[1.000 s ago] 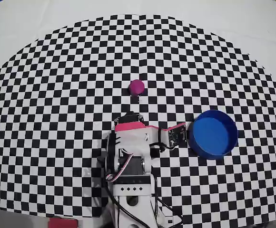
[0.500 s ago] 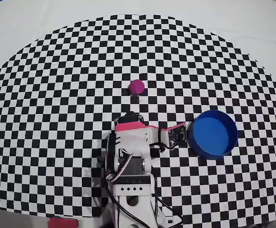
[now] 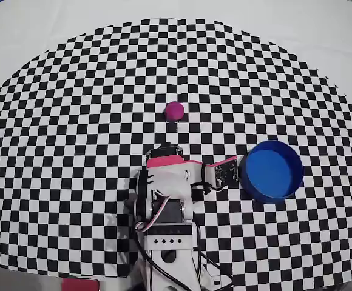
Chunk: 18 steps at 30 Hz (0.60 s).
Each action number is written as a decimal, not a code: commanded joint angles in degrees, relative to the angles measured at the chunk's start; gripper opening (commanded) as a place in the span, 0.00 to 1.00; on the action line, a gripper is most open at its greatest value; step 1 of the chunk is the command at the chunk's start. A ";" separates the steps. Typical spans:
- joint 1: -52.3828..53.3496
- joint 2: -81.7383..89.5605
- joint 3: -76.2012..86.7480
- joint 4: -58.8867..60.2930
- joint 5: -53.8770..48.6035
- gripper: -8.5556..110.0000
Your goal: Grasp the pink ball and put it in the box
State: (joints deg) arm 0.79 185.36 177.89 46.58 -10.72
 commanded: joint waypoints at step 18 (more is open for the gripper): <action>-0.26 0.09 0.35 -2.02 -0.18 0.08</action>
State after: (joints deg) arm 0.79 185.36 177.89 46.05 -10.72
